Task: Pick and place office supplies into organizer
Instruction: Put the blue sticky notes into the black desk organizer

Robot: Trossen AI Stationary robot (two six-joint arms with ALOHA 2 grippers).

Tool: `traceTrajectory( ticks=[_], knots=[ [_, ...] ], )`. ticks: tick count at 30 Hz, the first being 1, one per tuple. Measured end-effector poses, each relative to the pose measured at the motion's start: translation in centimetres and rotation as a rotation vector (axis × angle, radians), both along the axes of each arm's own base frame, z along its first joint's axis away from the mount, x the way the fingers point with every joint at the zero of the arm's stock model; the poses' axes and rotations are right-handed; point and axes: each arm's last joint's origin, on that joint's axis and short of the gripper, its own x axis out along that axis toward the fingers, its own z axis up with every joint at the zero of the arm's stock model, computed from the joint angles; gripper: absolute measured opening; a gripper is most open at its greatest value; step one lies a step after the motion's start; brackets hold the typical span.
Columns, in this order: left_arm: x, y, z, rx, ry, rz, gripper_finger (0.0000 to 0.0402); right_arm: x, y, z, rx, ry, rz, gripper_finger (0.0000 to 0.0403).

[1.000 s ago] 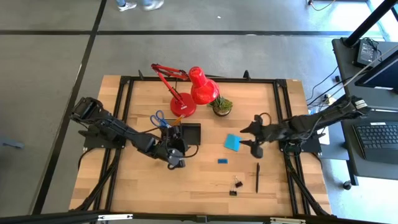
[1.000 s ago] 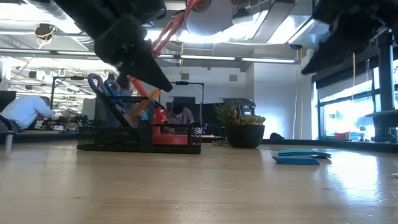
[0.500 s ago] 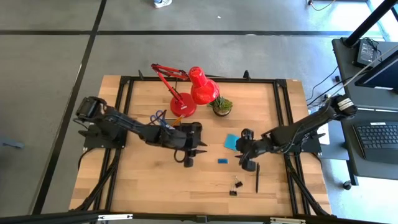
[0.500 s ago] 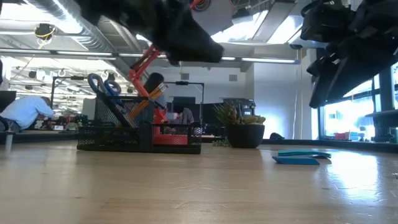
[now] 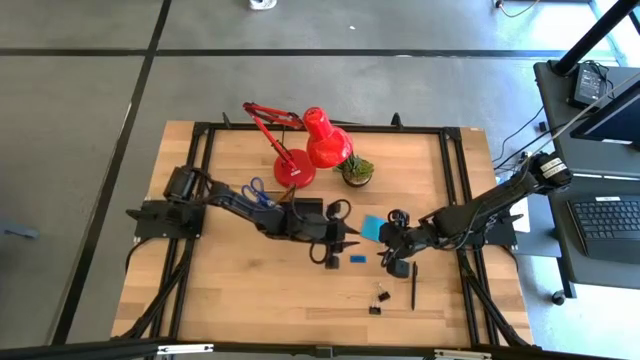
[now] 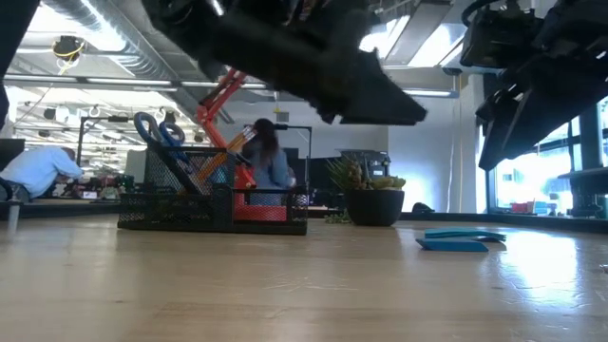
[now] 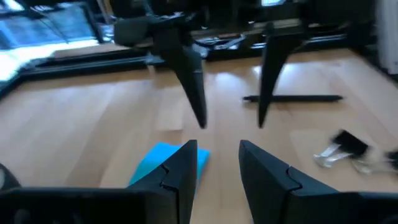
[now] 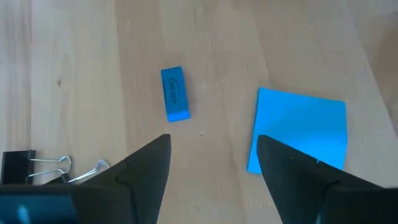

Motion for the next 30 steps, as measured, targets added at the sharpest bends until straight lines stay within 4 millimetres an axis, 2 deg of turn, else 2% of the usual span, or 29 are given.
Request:
traceTrajectory(
  ticks=[7, 11, 15, 20, 30],
  knots=[
    [2.4, -0.8, -1.1, 0.063, 0.018, 0.116, 0.0113, -0.1, 0.0, 0.0, 0.004, 0.006, -0.012, 0.0242],
    [4.0, -0.6, -2.3, 0.082, 0.044, 0.141, 0.0113, -0.1, -0.1, 0.0, 0.007, 0.004, -0.026, 0.0242],
    [5.2, 0.0, -2.7, 0.11, 0.126, 0.208, 0.0104, -0.1, -0.1, 0.0, 0.004, 0.003, -0.028, 0.0242],
    [6.1, 0.4, -3.3, 0.095, 0.186, 0.249, 0.0084, -0.1, -0.1, 0.0, 0.003, 0.003, -0.026, 0.0242],
    [6.3, 0.5, -3.7, 0.047, 0.196, 0.22, 0.0061, -0.1, -0.1, 0.0, 0.002, 0.004, -0.026, 0.0242]
  ],
)
